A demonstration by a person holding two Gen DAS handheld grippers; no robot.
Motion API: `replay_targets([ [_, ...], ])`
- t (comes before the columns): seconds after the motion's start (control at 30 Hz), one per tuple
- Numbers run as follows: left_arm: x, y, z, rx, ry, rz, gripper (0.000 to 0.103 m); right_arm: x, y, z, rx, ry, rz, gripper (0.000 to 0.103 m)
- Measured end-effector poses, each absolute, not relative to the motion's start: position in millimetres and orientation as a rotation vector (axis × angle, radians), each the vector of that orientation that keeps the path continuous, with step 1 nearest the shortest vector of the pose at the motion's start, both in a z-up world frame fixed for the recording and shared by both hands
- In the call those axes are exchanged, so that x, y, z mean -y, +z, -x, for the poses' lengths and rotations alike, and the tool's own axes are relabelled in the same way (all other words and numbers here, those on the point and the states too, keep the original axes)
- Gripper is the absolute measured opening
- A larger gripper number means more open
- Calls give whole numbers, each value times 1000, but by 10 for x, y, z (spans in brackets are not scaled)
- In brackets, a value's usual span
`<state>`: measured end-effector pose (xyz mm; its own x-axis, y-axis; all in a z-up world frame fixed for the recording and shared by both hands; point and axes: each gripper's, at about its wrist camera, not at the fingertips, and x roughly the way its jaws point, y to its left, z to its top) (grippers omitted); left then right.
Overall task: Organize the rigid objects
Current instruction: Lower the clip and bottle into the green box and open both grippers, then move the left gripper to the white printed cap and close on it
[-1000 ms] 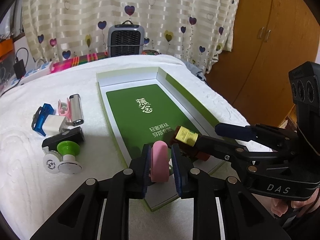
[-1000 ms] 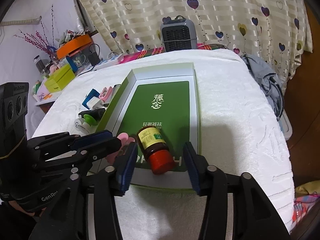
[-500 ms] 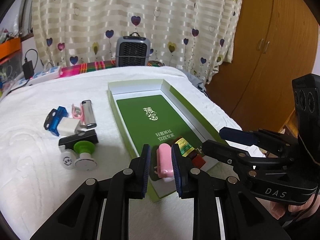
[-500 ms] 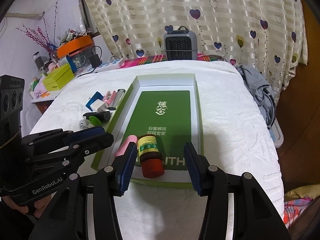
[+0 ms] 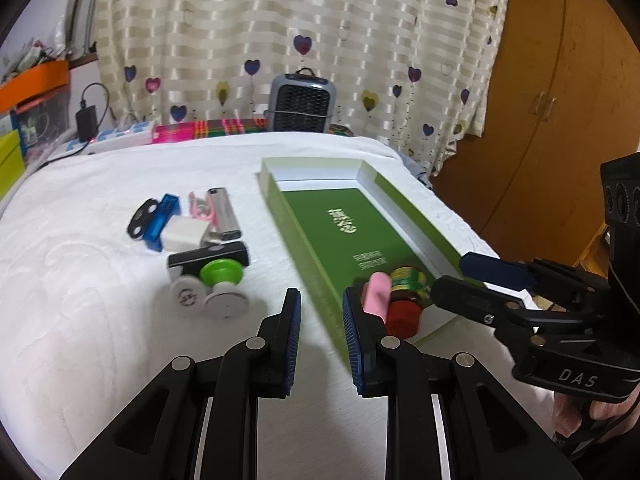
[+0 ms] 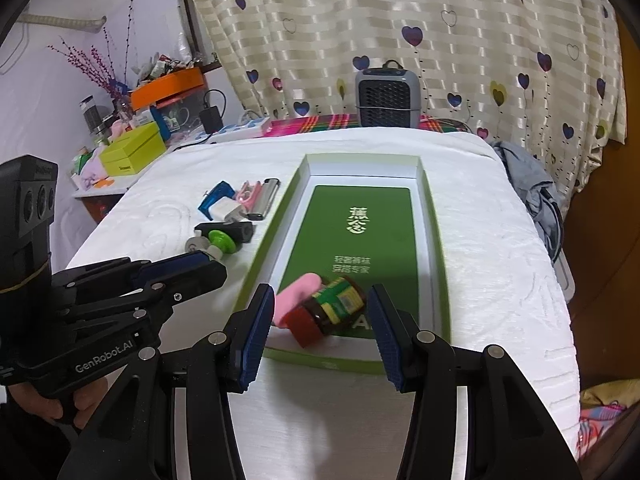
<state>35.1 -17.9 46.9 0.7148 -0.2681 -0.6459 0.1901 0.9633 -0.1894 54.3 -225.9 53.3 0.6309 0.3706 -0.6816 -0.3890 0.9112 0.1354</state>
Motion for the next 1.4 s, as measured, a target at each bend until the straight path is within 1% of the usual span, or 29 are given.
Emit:
replay_targets([
  [0.47,-303,350,-321,-749,-134,145,21,1937,493,-524,-746,509,76,50],
  [0.5,-328,339,-330,-752,-125,145,21,1926,490,-526,-744,511,79,50],
  [0.6,-399,307,-365,-761,-105,152,30,1883,483,-542,-739,520,83,50],
  [0.8,-461,252,-494,-784,-82,145,36,1824,478,-578,-747,540,83,50],
  [1.07,-519,192,-711,-812,-73,205,41,1734,449,-626,-764,561,102,50],
  [1.4,-623,201,-789,-799,-49,285,41,1697,413,-661,-778,567,100,50],
])
